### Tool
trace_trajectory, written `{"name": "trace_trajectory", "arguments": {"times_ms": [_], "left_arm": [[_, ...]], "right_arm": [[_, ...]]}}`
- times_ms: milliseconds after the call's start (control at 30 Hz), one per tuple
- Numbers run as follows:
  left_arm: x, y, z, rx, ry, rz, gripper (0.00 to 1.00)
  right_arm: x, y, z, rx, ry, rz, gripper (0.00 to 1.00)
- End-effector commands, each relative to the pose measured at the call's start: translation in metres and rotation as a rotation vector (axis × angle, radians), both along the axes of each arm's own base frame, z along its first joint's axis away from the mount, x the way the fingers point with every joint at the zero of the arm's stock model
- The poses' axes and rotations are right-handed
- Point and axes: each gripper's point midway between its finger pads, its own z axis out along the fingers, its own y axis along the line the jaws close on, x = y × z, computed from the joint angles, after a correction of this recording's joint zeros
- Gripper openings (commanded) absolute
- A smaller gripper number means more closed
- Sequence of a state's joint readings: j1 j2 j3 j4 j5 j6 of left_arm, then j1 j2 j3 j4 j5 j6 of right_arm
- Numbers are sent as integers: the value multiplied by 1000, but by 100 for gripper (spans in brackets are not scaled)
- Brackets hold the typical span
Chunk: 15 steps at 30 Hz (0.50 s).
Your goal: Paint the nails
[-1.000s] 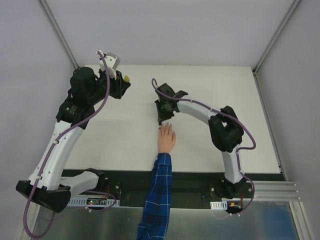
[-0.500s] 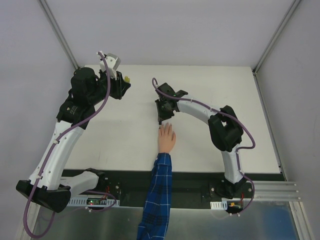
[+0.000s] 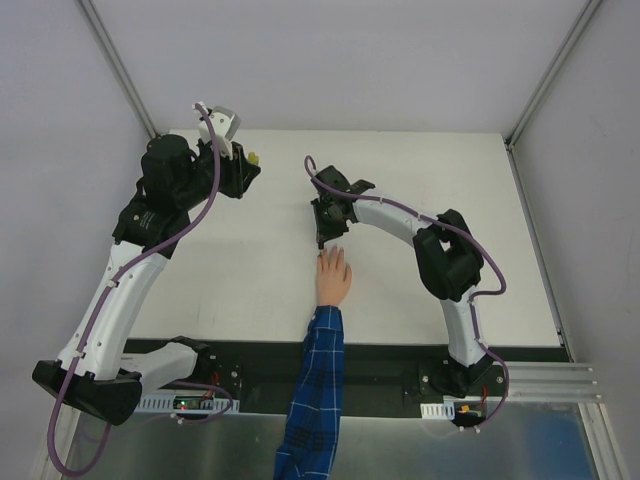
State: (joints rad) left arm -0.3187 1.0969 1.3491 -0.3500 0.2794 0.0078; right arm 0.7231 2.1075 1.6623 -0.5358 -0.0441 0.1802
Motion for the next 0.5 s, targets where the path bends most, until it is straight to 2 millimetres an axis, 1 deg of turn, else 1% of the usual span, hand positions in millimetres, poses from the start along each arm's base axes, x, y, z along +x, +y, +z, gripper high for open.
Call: {"name": "trace_trajectory", "arguments": {"times_ms": [0, 133, 267, 300, 400, 433, 467], "left_arm": [[-3, 4, 12, -16, -34, 7, 0], [-3, 5, 12, -15, -38, 8, 0], [-4, 5, 12, -15, -36, 8, 0], [-4, 5, 13, -16, -39, 7, 0], [-4, 4, 12, -17, -37, 5, 0], [-4, 4, 13, -19, -39, 6, 0], [-4, 4, 13, -19, -37, 6, 0]], "right_arm": [[11, 4, 15, 21, -29, -27, 0], [14, 4, 20, 25, -40, -29, 0], [19, 7, 33, 44, -66, -29, 0], [19, 7, 37, 52, -69, -28, 0], [14, 2, 39, 43, -67, -29, 0], [12, 1, 43, 47, -69, -29, 0], [8, -2, 39, 39, -60, -28, 0]]}}
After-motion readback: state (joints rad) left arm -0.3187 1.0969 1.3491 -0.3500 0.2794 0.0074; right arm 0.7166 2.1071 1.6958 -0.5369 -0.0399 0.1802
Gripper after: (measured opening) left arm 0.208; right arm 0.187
